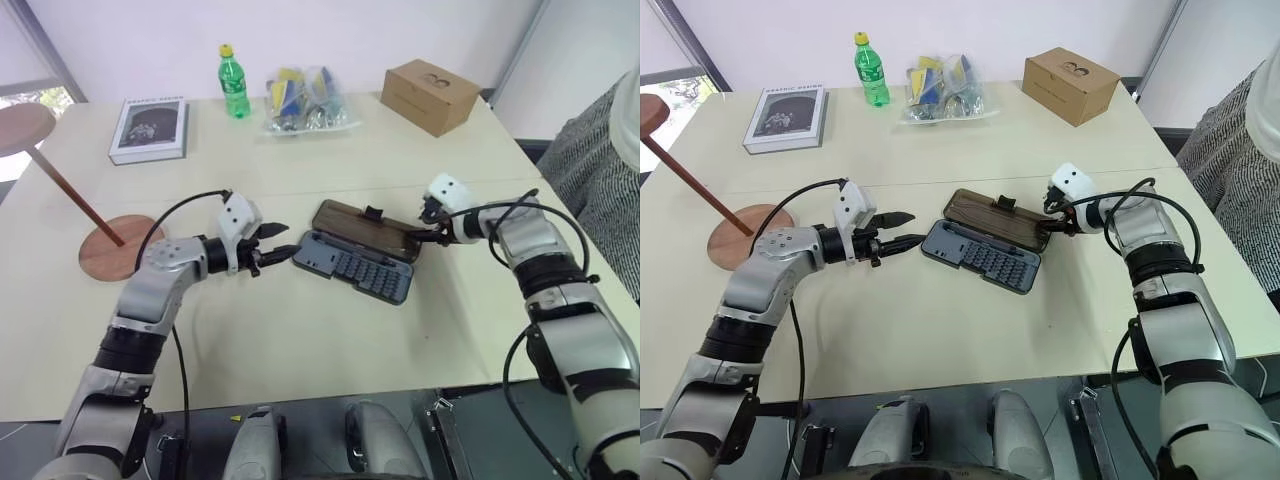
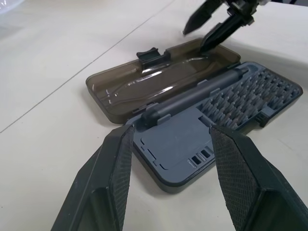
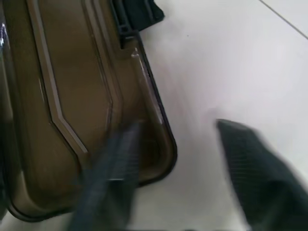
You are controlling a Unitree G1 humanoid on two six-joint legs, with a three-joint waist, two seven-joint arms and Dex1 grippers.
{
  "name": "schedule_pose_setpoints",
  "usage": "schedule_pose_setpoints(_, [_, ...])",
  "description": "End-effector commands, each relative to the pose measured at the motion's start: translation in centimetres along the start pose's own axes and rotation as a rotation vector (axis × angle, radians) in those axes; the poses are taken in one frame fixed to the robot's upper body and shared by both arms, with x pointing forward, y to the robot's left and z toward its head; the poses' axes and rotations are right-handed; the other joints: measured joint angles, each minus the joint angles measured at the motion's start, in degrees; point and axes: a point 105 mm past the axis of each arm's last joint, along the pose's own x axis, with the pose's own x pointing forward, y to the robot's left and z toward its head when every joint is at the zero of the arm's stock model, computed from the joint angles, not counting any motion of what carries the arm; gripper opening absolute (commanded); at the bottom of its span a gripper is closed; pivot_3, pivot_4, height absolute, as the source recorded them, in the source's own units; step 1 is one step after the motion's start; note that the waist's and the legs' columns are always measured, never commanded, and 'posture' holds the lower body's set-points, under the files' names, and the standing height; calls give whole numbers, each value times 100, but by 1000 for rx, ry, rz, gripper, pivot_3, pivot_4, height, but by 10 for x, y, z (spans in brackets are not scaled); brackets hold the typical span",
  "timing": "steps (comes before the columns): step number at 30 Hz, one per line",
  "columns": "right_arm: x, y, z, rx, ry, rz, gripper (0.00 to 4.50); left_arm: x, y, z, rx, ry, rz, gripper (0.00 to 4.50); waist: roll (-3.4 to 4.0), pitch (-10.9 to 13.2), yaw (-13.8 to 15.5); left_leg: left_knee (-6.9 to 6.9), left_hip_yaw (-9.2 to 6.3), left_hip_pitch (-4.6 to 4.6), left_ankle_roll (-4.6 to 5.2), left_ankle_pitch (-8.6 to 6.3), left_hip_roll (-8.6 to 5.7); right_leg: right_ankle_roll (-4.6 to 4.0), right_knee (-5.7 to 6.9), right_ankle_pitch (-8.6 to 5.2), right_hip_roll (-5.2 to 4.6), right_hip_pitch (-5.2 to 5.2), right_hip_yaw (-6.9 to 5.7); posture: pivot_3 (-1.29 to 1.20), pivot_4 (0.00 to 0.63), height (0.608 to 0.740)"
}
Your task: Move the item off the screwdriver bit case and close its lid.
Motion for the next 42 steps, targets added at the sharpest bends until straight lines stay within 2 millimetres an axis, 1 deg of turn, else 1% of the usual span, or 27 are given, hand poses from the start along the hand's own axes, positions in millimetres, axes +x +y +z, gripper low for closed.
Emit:
schedule_pose_setpoints(1, [-3,-4,12,-31,-23,-1,501,-4,1,11,49,-34,15,2576,0,0,2,0,0,0,0,0,0,0,0,0,0,0,0,0,150,740])
schedule_pose_setpoints(2, [-2,-1,12,-42,-22,12,78,-5,2,10,52,-30,16,2576,-1,0,-4,0,0,0,0,0,0,0,0,0,-1,0,0,0,150,740])
schedule_pose_setpoints(8, [-1,9,13,-195,-24,64,78,-13,9,11,67,-15,27,2576,4,2,-89,-1,-1,5,-3,2,2,-1,5,1,3,0,1,0,150,740])
schedule_pose_setpoints(10, [-1,13,17,-292,-41,78,78,-14,12,13,71,-17,34,2576,4,2,-115,-2,-1,3,-3,2,1,-1,4,1,1,0,1,0,150,740])
schedule_pose_setpoints(14, [-4,32,35,-565,-118,155,78,-16,15,18,71,-24,36,2576,7,4,-143,-2,0,1,-3,1,1,-1,2,1,0,-1,1,0,150,740])
schedule_pose_setpoints(17, [-5,43,47,-700,-155,200,78,-17,16,20,67,-26,34,2576,11,6,-152,-3,0,2,-3,1,1,-1,4,1,1,-3,2,0,150,740])
schedule_pose_setpoints(19, [-3,47,58,-764,-190,194,78,-18,16,21,64,-26,31,2576,11,6,-147,-3,-1,2,-3,2,2,-1,4,1,1,-3,1,0,150,740])
schedule_pose_setpoints(24, [4,55,84,-820,-262,185,78,-20,12,21,60,-18,1,2576,12,7,-155,-3,0,2,-6,3,2,-1,5,1,-2,-3,2,0,150,740])
schedule_pose_setpoints(29, [15,64,98,-858,-290,189,78,-23,5,17,57,-1,-24,2576,13,7,-147,-3,0,2,-8,5,2,-1,6,1,-4,-4,2,0,150,740])
schedule_pose_setpoints(32, [20,67,98,-865,-290,195,78,-25,3,16,57,9,-25,2576,14,8,-134,-3,0,1,-11,6,2,-1,6,1,-8,-4,1,0,150,740])
schedule_pose_setpoints(36, [23,68,93,-871,-278,206,78,-28,-1,14,60,21,-28,2576,14,8,-133,-3,0,-1,-13,7,0,-1,6,1,-11,-4,1,0,150,740])
schedule_pose_setpoints(42, [16,61,88,-859,-269,204,78,-29,-6,15,58,20,-36,2576,16,9,-143,-4,-1,0,-13,7,1,-1,6,1,-10,-4,0,0,150,740])
